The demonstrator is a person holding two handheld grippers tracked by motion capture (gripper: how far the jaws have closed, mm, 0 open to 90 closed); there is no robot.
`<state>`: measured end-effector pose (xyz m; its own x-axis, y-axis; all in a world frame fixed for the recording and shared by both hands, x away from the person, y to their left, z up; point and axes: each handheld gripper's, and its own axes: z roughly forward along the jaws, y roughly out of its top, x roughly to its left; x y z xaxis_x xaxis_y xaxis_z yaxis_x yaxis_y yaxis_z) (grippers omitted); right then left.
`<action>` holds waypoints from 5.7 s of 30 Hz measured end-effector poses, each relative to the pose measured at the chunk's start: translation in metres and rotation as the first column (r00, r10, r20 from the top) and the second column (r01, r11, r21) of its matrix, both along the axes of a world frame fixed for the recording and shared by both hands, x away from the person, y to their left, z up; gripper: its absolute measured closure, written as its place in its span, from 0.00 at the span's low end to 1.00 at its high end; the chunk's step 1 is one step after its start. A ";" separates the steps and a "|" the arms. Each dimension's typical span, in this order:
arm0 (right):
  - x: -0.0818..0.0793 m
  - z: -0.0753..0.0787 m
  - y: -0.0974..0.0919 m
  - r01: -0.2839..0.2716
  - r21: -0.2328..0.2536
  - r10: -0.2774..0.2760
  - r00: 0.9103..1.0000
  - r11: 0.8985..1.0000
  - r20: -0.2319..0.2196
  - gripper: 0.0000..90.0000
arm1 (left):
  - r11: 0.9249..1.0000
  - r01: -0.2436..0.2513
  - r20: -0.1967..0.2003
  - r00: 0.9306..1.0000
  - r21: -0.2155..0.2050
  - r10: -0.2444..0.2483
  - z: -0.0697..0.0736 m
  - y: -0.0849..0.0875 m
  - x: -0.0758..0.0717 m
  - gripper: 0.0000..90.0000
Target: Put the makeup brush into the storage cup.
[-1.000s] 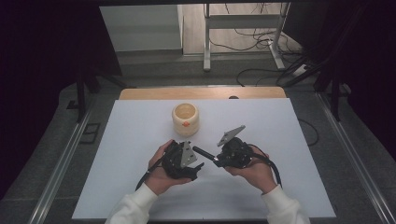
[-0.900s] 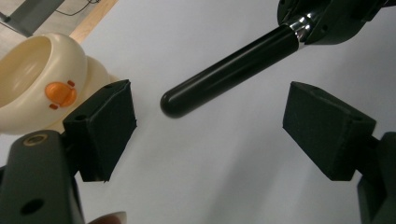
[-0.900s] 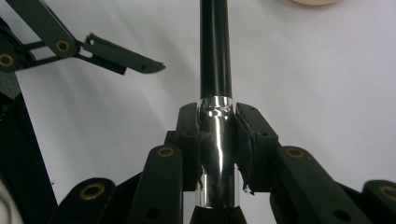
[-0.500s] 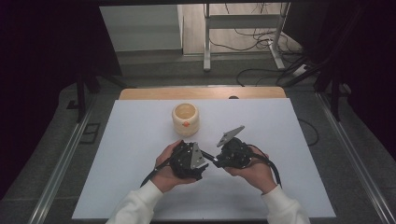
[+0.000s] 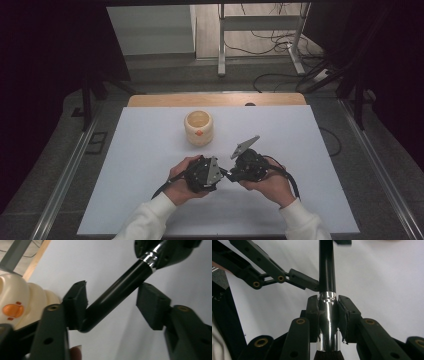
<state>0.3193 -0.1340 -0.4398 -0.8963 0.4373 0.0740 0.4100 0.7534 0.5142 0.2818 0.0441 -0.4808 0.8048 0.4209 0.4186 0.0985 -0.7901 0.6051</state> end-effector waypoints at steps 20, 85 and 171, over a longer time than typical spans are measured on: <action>0.004 0.016 -0.017 0.111 0.177 -0.130 0.987 0.978 0.094 0.57 | 0.990 0.126 -0.052 0.991 0.058 -0.124 -0.004 -0.001 -0.007 0.83; 0.002 0.016 -0.039 0.106 0.457 -0.196 0.968 0.883 0.155 0.26 | 0.958 -0.056 -0.171 0.985 -0.282 0.007 0.009 0.064 -0.003 0.83; -0.006 0.002 -0.027 0.055 0.571 -0.180 0.970 0.819 0.165 0.78 | 0.881 -0.281 -0.260 0.947 -0.381 0.189 -0.001 0.090 -0.008 0.12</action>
<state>0.3133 -0.1609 -0.4375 -0.8626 0.4795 0.1614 0.3168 0.2632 0.9113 0.2737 0.1345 -0.4815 0.7096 0.7046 0.0023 0.4097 -0.4152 0.8122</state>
